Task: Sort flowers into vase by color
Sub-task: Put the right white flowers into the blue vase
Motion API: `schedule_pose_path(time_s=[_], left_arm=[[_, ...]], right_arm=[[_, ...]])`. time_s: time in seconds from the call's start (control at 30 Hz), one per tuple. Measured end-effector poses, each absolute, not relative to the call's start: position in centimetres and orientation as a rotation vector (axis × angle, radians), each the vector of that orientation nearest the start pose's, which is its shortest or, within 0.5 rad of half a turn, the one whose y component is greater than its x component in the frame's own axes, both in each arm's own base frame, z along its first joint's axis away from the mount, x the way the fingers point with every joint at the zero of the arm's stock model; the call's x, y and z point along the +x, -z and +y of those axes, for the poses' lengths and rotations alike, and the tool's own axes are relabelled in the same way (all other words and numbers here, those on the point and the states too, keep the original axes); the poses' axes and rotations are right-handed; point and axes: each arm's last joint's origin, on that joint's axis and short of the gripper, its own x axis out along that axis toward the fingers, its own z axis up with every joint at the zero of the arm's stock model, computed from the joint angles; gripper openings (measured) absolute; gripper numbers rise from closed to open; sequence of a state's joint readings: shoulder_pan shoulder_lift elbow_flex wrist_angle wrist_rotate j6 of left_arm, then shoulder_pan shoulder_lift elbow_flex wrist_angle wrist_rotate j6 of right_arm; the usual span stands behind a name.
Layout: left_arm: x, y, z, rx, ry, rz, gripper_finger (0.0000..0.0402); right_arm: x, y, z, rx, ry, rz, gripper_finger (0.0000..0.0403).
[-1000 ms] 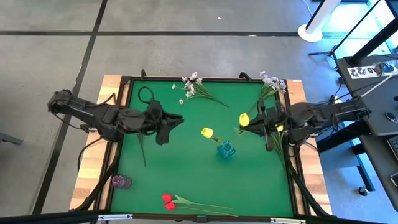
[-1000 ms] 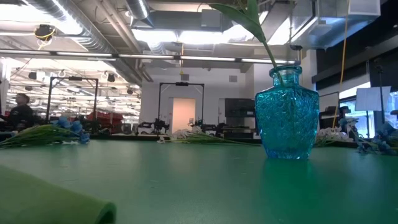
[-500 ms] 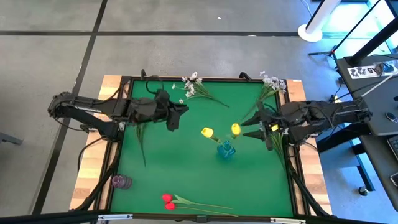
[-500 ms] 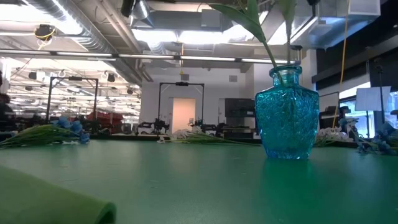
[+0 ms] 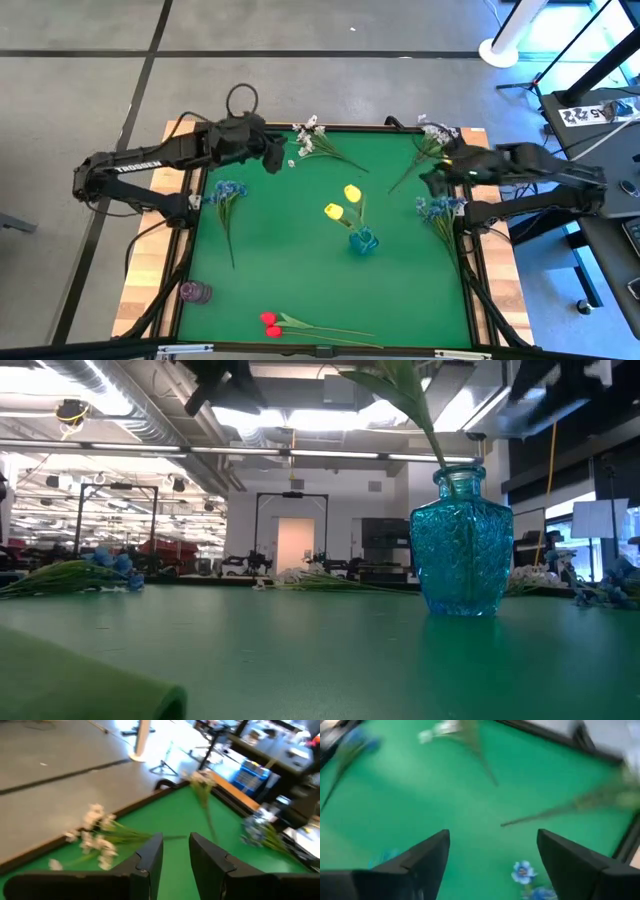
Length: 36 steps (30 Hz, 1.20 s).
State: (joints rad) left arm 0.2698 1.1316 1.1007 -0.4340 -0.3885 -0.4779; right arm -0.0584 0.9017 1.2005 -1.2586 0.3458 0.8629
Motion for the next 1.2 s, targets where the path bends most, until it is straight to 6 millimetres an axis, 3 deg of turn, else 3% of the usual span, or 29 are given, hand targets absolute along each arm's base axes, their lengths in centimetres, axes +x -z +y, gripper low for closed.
schedule_pose_path(time_s=[0.2, 0.33, 0.6, 0.73, 0.87, 1.03, 1.2], left_arm=[[21.9, -35.3, 9.6, -0.349, -0.813, 0.332, 0.0091], [21.8, -35.2, 9.9, -0.281, -0.807, 0.366, 0.0091], [21.7, -34.4, 9.1, -0.262, -0.689, 0.488, 0.0091], [21.5, -34.1, 8.3, -0.245, -0.655, 0.545, 0.0091], [20.5, -34.1, 7.1, -0.190, -0.610, 0.623, 0.0091], [18.7, -34.5, 6.8, -0.158, -0.699, 0.651, 0.0091], [17.5, -35.2, 6.7, -0.159, -0.686, 0.620, 0.0091]], right_arm=[[16.7, -30.1, -7.1, 1.008, 1.086, 0.638, 0.0253], [17.6, -26.1, -12.1, 1.113, 1.333, 0.565, 0.0239], [18.1, -19.5, -18.8, 1.224, 1.609, 0.614, 0.0283], [17.8, -17.6, -20.0, 1.301, 1.795, 0.528, 0.0309], [17.4, -15.9, -20.2, 1.355, 1.921, 0.556, 0.0298], [18.5, -14.1, -21.3, 1.353, 1.902, 0.503, 0.0242], [19.0, -12.9, -21.2, 1.366, 1.898, 0.563, 0.0141]])
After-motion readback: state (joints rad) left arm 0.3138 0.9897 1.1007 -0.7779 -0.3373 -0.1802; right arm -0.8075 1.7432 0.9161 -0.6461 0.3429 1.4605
